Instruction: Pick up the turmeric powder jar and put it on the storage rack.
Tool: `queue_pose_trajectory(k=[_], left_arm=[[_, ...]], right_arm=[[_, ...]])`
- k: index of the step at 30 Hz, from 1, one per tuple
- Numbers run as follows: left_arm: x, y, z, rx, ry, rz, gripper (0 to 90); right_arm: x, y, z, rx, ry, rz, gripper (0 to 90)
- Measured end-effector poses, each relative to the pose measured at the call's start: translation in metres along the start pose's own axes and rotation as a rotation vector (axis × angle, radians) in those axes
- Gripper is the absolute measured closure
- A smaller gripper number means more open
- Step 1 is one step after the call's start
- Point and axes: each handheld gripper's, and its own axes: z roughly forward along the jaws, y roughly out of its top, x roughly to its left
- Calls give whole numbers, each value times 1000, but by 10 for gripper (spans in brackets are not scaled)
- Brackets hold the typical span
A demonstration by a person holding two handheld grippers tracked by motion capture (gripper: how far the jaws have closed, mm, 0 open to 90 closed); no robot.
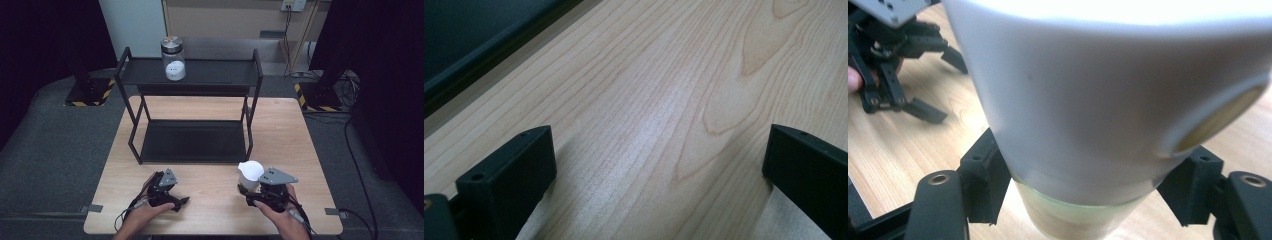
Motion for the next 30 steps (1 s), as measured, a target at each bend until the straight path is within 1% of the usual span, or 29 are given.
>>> queue_pose_trajectory(k=[8,14,30], left_arm=[[0,0,0,0,-1,-1,0],[0,0,0,0,0,0,0],[0,0,0,-1,0,2,0]], right_arm=[[-8,29,-4,-1,4,1,316],[-10,49,-5,8,0,-13,316],[-22,106,-8,-3,2,-21,316]])
